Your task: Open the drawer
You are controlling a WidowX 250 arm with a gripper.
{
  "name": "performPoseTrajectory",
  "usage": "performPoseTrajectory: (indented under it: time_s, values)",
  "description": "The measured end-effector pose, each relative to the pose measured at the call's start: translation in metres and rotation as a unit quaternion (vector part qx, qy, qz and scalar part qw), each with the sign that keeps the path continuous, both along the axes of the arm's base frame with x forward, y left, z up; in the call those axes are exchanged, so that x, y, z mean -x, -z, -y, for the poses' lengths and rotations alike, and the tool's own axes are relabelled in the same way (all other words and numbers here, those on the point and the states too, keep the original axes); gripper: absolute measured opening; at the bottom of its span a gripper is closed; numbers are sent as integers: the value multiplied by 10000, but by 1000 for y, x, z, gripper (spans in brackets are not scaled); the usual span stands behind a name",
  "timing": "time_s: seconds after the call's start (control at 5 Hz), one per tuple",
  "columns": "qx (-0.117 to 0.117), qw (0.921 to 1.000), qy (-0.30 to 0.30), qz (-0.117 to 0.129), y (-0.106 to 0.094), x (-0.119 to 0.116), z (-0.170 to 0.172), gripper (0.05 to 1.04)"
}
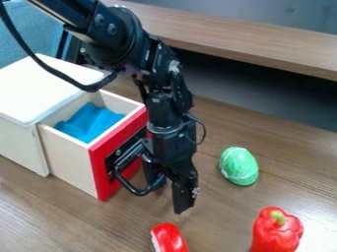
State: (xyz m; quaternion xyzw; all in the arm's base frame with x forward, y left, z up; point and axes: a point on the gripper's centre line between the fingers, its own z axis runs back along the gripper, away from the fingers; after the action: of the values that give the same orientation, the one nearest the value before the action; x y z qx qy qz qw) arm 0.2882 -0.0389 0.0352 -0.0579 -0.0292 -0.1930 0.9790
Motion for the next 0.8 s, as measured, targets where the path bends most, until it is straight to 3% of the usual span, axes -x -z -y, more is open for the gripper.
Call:
performPoseTrajectory:
  time_s: [0.2, 0.4, 0.6, 0.8]
  values:
    - [-42, 10000, 17, -17, 0, 1, 7, 998]
    - [-218, 9991, -340, -152, -2, 3, 2, 998]
    - [-385, 9963, -768, 7, -28, 2, -18, 998]
    - [-244, 9956, -891, 126, -49, 3, -18, 998]
